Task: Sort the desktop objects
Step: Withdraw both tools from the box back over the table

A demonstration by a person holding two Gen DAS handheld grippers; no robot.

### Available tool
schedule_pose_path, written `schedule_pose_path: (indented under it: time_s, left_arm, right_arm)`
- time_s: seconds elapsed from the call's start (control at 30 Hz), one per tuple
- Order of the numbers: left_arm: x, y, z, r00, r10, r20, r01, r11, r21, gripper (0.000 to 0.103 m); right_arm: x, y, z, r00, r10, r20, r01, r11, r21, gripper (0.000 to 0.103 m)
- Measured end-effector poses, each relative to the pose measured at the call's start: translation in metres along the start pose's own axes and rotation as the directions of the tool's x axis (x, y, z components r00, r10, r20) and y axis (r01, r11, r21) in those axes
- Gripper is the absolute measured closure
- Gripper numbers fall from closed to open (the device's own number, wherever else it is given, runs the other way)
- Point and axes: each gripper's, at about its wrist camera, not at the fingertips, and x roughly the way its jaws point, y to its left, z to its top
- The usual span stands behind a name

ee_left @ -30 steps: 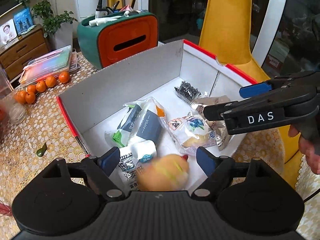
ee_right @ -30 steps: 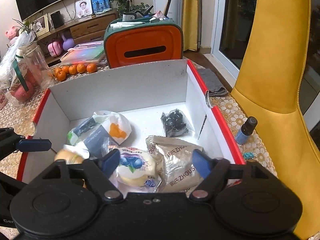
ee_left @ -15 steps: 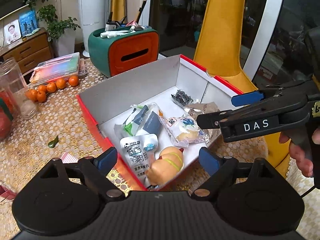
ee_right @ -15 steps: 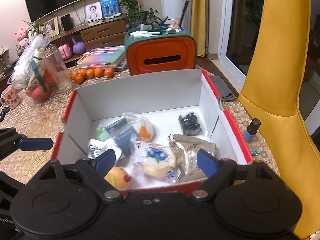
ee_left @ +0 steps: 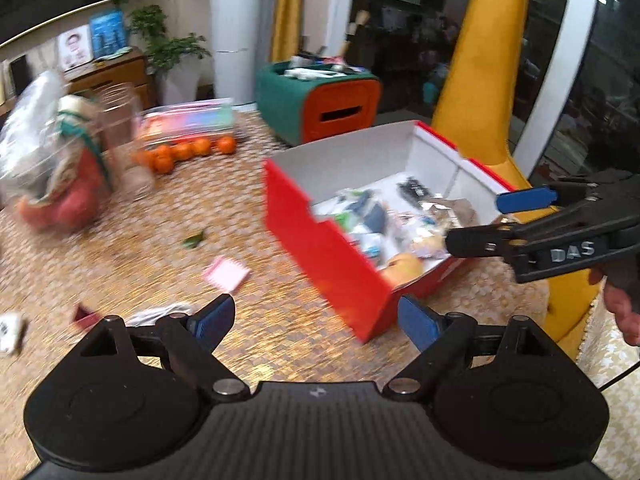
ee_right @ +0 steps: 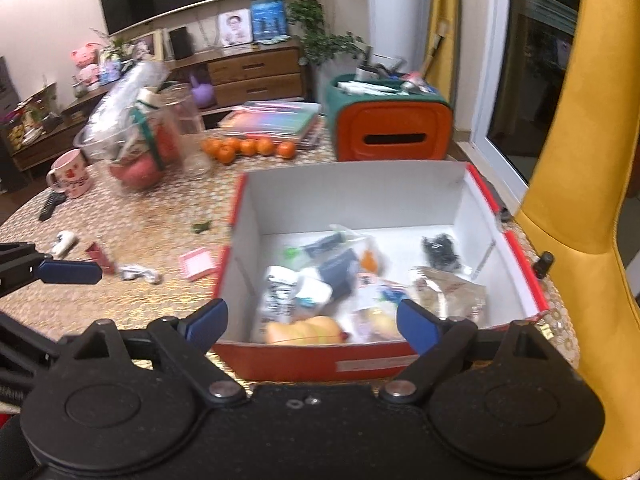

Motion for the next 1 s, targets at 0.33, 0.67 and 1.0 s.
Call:
schedule_pose_path:
  time_s: [0.33, 0.67, 1.0]
  left_arm:
    - [-0.035, 0.080, -0.039, 0.997, 0.081, -0.009, -0.082, 0.992, -0.098, 0.014]
    - [-0.047, 0.156, -0.078, 0.988, 0.150, -0.034, -0.154, 0.971, -0.182, 0.000]
    - [-0.043, 0.226, -0.098, 0.971, 0.231, -0.057, -0.238, 0.944, -0.229, 0.000]
  right_arm:
    - [-0.003, 0.064, -0.009, 0.997, 0.073, -0.001, -0.073, 0.996, -0.049, 0.010]
    - [0.017, 0.135, -0.028, 0.993, 0.118, -0.005, -0.117, 0.980, -0.159, 0.002]
    - [0.043, 0.200, -0.035, 0.990, 0.142, -0.009, -0.140, 0.955, -0.263, 0.002]
